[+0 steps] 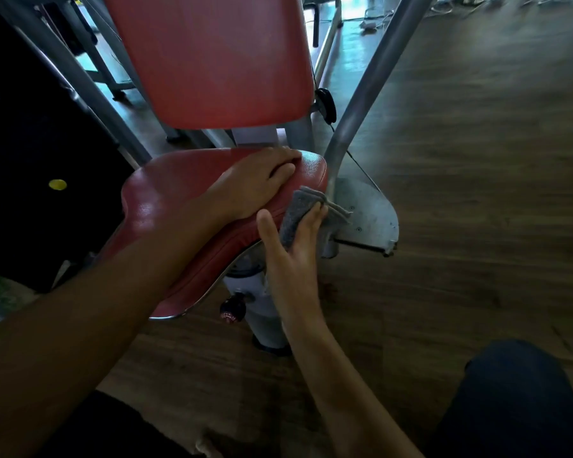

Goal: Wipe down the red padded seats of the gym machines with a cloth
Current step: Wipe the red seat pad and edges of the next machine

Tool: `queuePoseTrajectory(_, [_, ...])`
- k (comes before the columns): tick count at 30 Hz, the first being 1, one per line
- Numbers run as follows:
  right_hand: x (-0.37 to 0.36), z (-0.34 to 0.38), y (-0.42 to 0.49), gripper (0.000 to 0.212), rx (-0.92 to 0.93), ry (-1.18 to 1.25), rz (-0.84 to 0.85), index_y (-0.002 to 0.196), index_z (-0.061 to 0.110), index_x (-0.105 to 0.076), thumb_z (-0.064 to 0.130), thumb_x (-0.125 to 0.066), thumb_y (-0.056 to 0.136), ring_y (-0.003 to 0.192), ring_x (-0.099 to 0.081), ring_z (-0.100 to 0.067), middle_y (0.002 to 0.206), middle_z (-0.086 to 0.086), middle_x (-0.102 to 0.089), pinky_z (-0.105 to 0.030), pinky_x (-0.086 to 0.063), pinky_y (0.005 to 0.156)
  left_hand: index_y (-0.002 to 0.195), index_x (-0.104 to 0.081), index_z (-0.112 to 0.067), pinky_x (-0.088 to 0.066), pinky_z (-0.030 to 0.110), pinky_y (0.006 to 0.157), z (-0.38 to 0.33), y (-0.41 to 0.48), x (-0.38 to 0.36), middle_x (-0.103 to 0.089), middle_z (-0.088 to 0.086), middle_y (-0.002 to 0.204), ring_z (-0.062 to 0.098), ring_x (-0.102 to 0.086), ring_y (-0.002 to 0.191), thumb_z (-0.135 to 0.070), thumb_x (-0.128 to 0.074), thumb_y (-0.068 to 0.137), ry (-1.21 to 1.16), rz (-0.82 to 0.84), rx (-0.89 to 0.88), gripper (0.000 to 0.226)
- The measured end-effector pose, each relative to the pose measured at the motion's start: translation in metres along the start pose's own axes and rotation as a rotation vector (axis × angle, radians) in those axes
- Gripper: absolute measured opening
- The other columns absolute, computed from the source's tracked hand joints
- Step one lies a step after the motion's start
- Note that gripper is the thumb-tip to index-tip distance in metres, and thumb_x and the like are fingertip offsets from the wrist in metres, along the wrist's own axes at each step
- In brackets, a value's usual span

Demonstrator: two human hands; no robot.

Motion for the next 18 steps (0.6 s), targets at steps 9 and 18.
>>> queuePoseTrajectory(9, [0.011,-0.012,0.008,0.098,0.021,0.003,-0.041,0.152,0.048,0.001,0.081,-0.055,0.077,0.152,-0.012,-0.012,0.165,0.017,-0.004,-0.053,-0.023,0.12,0.144,-0.05,-0.019,-0.034,0.028,0.111,-0.001,-0.001,0.001,-0.054,0.0,0.144,0.013,-0.048,0.131,-0.029,-0.042,0.106,-0.035,-0.009,0.027,0.04])
queuePoseTrajectory(18, [0.024,-0.021,0.024,0.1,0.011,0.05,-0.039,0.152,0.048,-0.014,0.083,-0.061,0.071,0.145,-0.035,-0.018,0.158,0.01,-0.032,-0.053,-0.036,0.114,0.144,-0.05,-0.02,-0.031,0.025,0.111,-0.003,-0.002,0.003,-0.053,0.0,0.145,0.013,-0.047,0.133,-0.029,-0.041,0.107,-0.027,-0.013,0.034,0.039])
Point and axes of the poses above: each hand's wrist, its own y-axis towards the middle knuckle, its own x-axis out of the back of the hand, z = x × y, the point moved 10 cm from there along y, towards the middle knuckle
